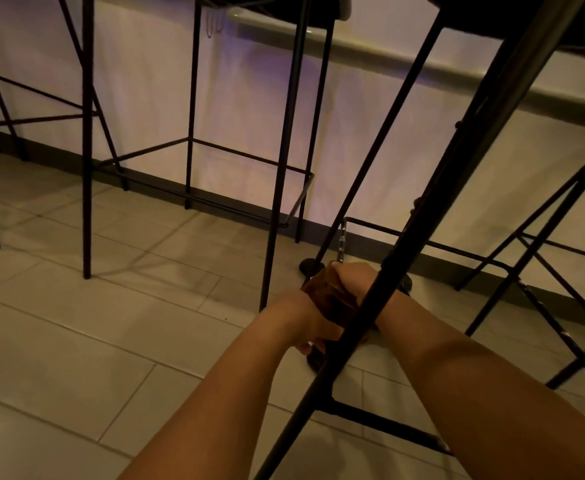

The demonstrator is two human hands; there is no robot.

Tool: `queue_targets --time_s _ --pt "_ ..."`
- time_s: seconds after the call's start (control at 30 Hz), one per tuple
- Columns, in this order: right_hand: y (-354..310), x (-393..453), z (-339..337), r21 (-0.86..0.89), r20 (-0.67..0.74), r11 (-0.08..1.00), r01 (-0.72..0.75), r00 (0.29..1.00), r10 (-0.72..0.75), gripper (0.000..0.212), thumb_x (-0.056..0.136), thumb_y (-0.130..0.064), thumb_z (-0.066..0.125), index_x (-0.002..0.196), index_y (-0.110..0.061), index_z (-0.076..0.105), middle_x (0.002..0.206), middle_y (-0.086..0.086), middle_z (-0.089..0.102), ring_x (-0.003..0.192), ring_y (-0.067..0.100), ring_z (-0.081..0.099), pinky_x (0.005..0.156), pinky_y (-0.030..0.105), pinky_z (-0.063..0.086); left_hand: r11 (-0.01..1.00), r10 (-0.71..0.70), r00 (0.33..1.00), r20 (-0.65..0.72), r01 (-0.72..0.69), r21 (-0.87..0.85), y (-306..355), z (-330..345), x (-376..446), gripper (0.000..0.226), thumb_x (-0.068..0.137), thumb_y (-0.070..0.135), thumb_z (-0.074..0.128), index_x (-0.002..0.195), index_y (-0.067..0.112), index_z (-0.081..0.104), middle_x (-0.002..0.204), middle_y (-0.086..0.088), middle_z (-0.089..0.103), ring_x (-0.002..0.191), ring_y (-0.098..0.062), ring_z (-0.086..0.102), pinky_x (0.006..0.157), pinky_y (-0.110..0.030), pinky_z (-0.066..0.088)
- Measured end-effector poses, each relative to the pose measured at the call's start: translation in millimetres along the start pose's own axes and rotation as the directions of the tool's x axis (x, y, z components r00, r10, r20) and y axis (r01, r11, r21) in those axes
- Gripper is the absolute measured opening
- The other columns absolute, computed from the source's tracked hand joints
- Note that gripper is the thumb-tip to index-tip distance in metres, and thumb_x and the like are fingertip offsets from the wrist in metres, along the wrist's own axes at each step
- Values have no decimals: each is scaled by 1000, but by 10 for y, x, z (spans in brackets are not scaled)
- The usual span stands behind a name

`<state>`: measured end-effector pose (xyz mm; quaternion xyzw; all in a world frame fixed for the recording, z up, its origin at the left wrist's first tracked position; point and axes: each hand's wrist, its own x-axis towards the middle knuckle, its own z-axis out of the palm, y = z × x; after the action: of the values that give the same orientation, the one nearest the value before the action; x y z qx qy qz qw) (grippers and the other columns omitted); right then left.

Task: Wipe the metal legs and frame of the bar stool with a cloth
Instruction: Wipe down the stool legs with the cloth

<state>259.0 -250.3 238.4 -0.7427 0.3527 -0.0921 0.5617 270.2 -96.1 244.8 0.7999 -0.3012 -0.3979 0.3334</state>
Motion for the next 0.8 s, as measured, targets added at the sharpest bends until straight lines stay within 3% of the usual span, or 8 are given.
queue_targets --time_s 0.1,0.27,0.37,0.43,0.53,0.63,0.73,0.8 --pt "-33 -29 35 86 -25 996 -26 999 28 22 101 -14 43 81 -19 51 82 0 53 68 10 52 54 20 44 1000 15 1000 -23 -15 -10 -33 6 48 15 85 34 67 80 26 55 76 9 65 73 -6 63 55 -21 42" --pt "-144 -102 71 -175 -67 966 -191 981 182 29 99 -30 47 116 -8 58 110 12 60 91 24 58 67 28 44 999 32 999 19 -33 23 44 -48 -17 15 88 28 64 77 26 53 76 9 63 71 -5 59 56 -20 41" --pt "-154 -62 45 -257 -38 960 -114 993 108 17 98 -19 48 97 -8 61 96 9 57 83 18 56 66 24 45 999 30 999 32 -31 35 78 -74 -37 13 89 27 64 79 24 55 86 8 67 76 -4 61 53 -18 40" --pt "-97 1 29 -126 -8 992 -31 999 31 20 98 -13 47 79 -16 52 83 1 53 71 11 54 56 17 47 998 31 999 23 -32 58 83 -75 -30 11 88 29 64 83 23 57 93 6 67 80 -6 62 54 -18 40" --pt "-38 56 16 72 -20 997 19 1000 -18 26 101 -11 42 78 -22 47 80 -5 52 65 6 52 42 12 47 994 47 999 3 -47 96 29 -54 4 13 86 34 66 89 23 59 94 5 69 83 -10 64 64 -22 47" --pt "-36 97 17 169 -32 986 7 999 -1 24 102 -14 40 80 -23 48 81 -5 52 65 6 53 43 16 46 997 53 998 -24 -51 58 0 -47 28 19 84 32 69 97 20 61 90 3 69 88 -13 66 84 -31 52" --pt "-70 84 19 166 -24 983 -83 996 88 22 101 -18 42 82 -18 52 79 0 53 65 11 53 39 21 44 996 70 997 10 -71 46 9 -76 40 12 86 28 67 79 26 57 73 9 63 68 -2 62 63 -17 51" --pt "-92 80 10 71 -28 978 -194 980 197 17 99 -24 48 92 -13 60 85 6 58 69 17 54 45 27 40 997 74 997 12 -74 34 22 -98 45 15 87 28 66 75 27 56 66 11 63 54 5 60 47 -11 45"
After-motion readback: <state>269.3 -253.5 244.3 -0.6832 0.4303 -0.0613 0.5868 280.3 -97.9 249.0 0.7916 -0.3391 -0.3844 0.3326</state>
